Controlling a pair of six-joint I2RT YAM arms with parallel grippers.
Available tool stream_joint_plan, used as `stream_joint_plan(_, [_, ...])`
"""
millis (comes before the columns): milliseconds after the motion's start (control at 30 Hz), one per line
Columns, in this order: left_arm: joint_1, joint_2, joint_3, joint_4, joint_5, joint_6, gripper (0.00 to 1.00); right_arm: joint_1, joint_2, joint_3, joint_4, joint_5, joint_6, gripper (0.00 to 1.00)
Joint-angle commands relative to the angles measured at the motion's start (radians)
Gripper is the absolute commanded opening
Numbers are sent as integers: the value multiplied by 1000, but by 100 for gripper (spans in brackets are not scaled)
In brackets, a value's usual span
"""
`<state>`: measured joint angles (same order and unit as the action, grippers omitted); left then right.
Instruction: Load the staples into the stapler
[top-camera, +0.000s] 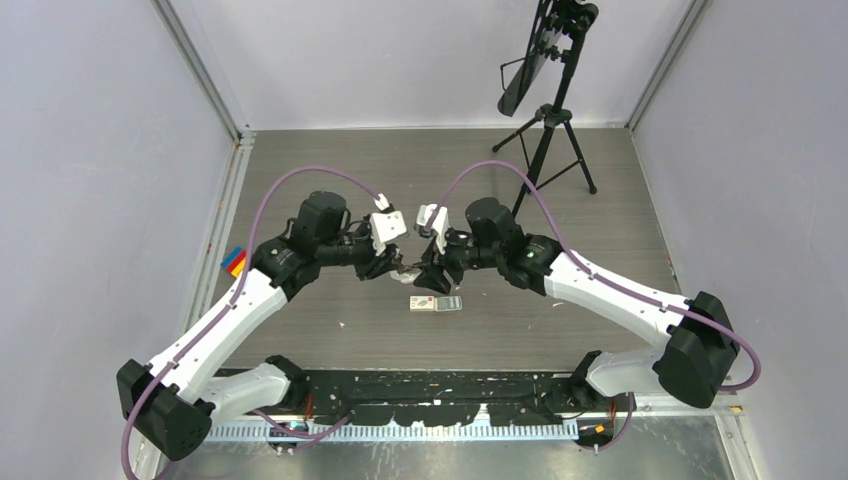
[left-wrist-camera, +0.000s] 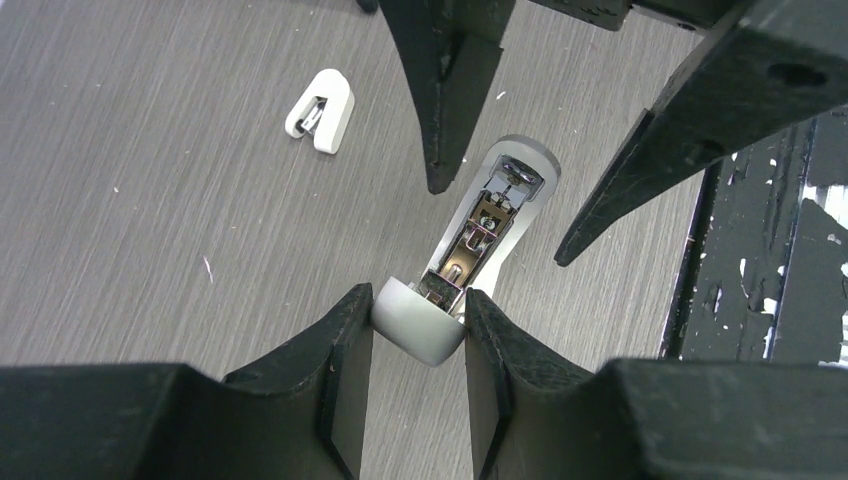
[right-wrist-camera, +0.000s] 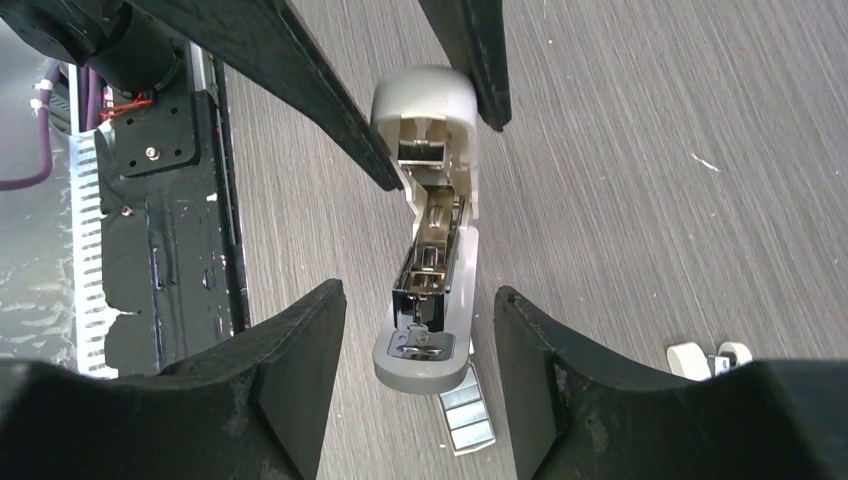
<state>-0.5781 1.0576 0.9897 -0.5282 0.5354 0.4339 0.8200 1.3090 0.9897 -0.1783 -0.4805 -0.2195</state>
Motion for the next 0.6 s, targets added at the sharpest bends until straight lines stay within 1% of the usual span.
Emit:
stream_joint_plan(0, [-4, -46, 10, 69, -1, -25, 0, 7, 4, 23, -12, 59, -10, 59])
stream_joint_plan(400, [-5, -81, 6, 90, 14, -59, 0, 8, 57, 18, 22, 72, 4, 40])
stream_joint_plan(433, [-5, -85, 5, 90, 10, -63, 0, 8, 59, 13, 29, 71, 7, 36])
stream_joint_plan(500, [-5, -94, 4, 94, -2, -76, 0, 8, 64, -1, 46, 72, 14, 25])
stream_joint_plan(567, [-5, -113, -6, 113, -31, -102, 0, 7, 69, -16, 64, 74, 24, 10])
